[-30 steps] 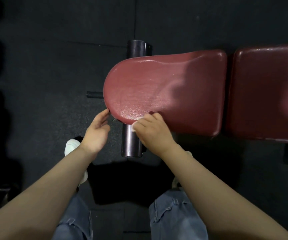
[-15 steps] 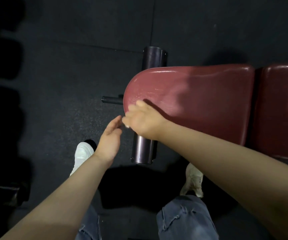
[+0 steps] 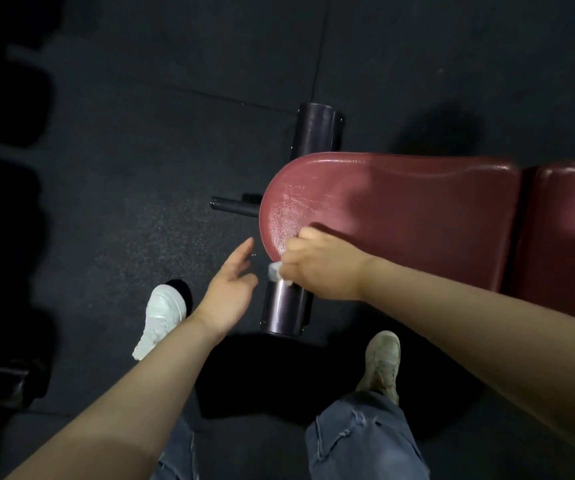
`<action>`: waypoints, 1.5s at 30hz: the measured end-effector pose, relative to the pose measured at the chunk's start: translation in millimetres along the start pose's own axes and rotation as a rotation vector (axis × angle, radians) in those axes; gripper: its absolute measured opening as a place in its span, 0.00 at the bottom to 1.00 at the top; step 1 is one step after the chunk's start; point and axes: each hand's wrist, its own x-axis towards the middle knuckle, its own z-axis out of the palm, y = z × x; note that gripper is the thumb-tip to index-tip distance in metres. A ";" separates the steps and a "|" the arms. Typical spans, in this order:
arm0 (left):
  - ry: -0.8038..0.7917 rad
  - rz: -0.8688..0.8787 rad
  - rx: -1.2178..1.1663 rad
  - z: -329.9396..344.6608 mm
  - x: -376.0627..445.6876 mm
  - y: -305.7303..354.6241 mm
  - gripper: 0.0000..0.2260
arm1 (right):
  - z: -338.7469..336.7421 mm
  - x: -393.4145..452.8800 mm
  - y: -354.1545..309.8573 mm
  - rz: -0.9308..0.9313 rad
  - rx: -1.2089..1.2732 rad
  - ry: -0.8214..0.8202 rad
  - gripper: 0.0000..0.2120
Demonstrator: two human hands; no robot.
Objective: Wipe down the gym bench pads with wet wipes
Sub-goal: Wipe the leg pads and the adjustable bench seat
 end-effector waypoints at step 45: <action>0.110 0.427 1.016 97.7 10.1 54.6 0.33 | 0.5 -117.6 94.5 0.227 -0.154 0.271 0.07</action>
